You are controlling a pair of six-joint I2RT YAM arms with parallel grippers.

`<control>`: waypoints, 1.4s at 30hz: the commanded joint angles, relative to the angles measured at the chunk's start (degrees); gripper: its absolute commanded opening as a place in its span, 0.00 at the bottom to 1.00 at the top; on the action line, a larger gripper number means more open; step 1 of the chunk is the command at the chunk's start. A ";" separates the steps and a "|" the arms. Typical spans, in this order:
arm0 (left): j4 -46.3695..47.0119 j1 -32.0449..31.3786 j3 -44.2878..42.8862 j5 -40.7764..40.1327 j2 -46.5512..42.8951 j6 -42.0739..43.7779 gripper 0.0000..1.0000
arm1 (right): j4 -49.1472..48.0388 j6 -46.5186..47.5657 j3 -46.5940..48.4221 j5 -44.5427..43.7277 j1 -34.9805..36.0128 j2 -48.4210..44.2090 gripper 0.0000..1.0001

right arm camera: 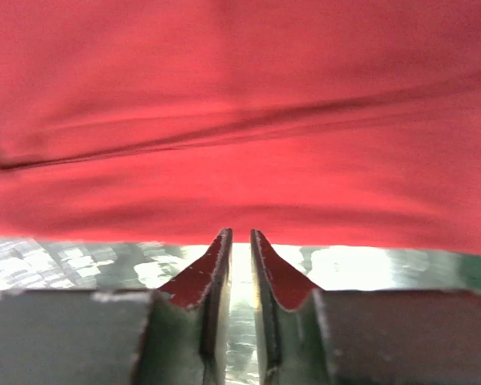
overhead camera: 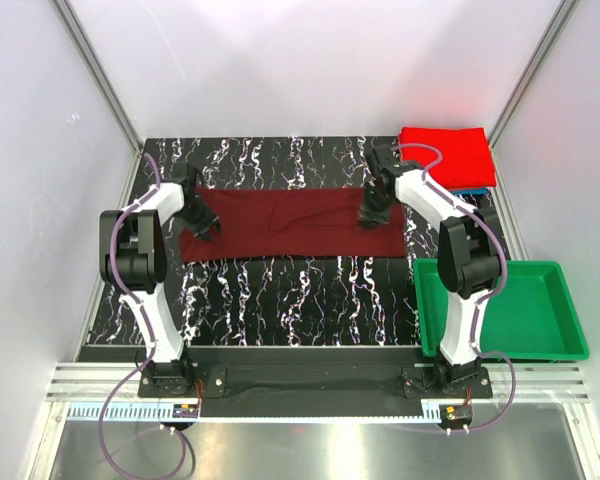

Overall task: Fold and stack the t-shirts
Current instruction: Fold the tshirt

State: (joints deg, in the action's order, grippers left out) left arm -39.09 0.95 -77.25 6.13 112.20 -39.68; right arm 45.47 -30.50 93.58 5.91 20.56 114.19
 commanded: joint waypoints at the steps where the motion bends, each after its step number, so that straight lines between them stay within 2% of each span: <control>1: -1.78 1.95 -4.83 -5.96 1.96 -0.13 0.36 | 1.90 4.31 -4.89 -5.37 -3.41 -2.57 0.20; 5: -5.63 3.44 -8.96 -12.44 6.09 0.92 0.36 | 0.49 6.24 -8.41 -5.21 -7.81 -4.94 0.24; 10: -6.18 6.25 -12.04 -11.40 10.14 1.18 0.35 | -0.47 7.04 -10.52 -2.85 -8.34 -3.19 0.25; 16: -6.61 6.70 -17.30 -10.97 12.59 2.41 0.36 | -4.16 3.78 -18.43 -0.73 -8.16 -4.50 0.25; 20: -7.49 6.70 -18.55 -11.23 12.87 2.68 0.36 | -3.55 3.78 -20.45 -3.09 -8.25 -5.11 0.23; 24: -7.58 6.78 -18.37 -11.58 12.08 2.94 0.36 | -3.46 2.91 -21.33 -5.12 -8.25 -7.14 0.14; 27: -7.14 6.78 -18.46 -10.36 11.29 3.21 0.37 | -4.16 2.99 -21.25 -4.43 -8.16 -8.98 0.15; 32: -5.31 6.61 -18.29 -3.87 9.27 3.21 0.38 | -8.03 9.75 -17.57 4.54 -8.25 -9.96 0.26; 38: -3.80 5.99 -17.40 1.16 7.51 2.50 0.39 | -8.03 11.16 -13.17 5.08 -8.69 -4.52 0.28; 42: -3.62 5.29 -17.67 1.78 6.72 2.77 0.39 | -7.51 12.66 -10.44 4.02 -8.69 -2.84 0.29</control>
State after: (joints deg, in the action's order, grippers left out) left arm -45.32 6.96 -94.74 4.86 122.89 -37.43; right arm 38.39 -20.25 80.01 9.65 12.03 110.04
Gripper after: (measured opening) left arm 0.389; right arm 0.283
